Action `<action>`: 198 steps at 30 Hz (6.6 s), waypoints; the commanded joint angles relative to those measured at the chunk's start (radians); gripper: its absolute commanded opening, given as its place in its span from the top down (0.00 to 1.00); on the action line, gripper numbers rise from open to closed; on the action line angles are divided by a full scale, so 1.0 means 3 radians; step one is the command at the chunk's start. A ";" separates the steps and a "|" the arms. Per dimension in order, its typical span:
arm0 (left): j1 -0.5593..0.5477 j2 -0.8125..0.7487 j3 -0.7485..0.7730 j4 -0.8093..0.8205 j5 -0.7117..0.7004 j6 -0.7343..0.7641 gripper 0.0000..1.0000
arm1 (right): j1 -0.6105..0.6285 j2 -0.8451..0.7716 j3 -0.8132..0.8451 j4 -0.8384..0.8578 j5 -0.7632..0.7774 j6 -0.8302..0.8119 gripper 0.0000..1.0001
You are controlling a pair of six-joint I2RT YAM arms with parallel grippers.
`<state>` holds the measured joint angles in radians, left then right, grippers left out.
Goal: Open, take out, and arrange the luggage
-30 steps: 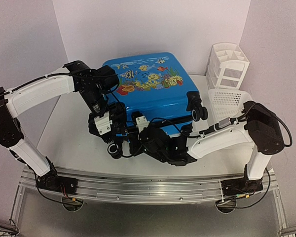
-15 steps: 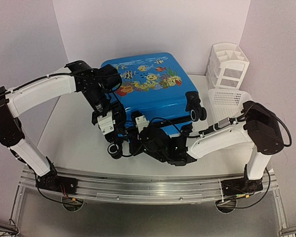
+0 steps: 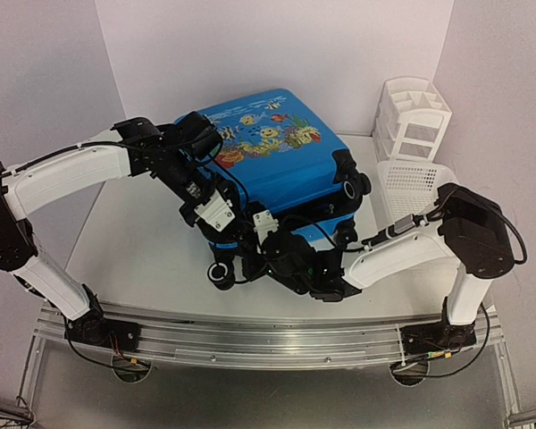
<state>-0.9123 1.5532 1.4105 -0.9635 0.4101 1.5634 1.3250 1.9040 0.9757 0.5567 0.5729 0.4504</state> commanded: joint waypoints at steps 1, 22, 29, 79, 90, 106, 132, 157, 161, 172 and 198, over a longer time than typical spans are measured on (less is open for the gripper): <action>0.0080 -0.0407 -0.0084 0.0825 -0.0083 -0.1562 1.00 | 0.0060 -0.0167 -0.0048 0.0200 0.0145 -0.0215 1.00; 0.0050 -0.0498 -0.0221 0.1403 -0.0011 -0.2635 1.00 | 0.0399 -0.0144 0.0126 0.0233 -0.0025 -0.1020 1.00; 0.0046 -0.0476 -0.0223 0.1582 -0.0021 -0.2752 1.00 | 0.0557 -0.0072 0.0249 0.0299 0.0283 -0.1085 1.00; 0.0460 -0.0347 0.0166 0.0244 0.1699 -0.1125 1.00 | 0.0625 0.0717 0.1398 -0.1742 0.1258 -0.3698 1.00; 0.0677 -0.0294 0.0062 -0.0034 0.1590 -0.0615 1.00 | 0.0637 0.0704 0.1293 -0.1724 0.1638 -0.3471 1.00; 0.0437 -0.0285 0.0145 0.0294 0.1440 -0.1236 1.00 | 0.0651 0.0770 0.1654 -0.1670 0.1612 -0.3543 1.00; 0.0546 -0.0278 0.0043 -0.0781 0.1081 0.0389 1.00 | -0.0572 -0.1889 0.0967 -0.4304 0.0571 0.0670 0.07; 0.0546 -0.0432 -0.0089 -0.0585 0.1060 0.0158 1.00 | -0.2120 -0.0644 0.1901 -0.4729 -0.1578 -0.0437 0.11; 0.0546 -0.0416 -0.0075 -0.0588 0.1072 0.0173 1.00 | -0.2156 -0.0547 0.1979 -0.4724 -0.1532 -0.0497 0.20; 0.0558 -0.0687 -0.0329 -0.0230 0.0928 -0.0050 1.00 | -0.2154 -0.0455 0.2183 -0.4725 -0.1214 -0.0365 0.86; 0.1242 -0.1254 -0.0083 -0.0205 0.0364 -0.0680 0.00 | -0.0648 -0.0071 0.3770 -0.4763 0.0109 0.0022 1.00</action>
<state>-0.5476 1.2301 1.3074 -1.1193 0.5285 1.4815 1.0353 1.8436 1.9323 -1.0193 0.6287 0.5309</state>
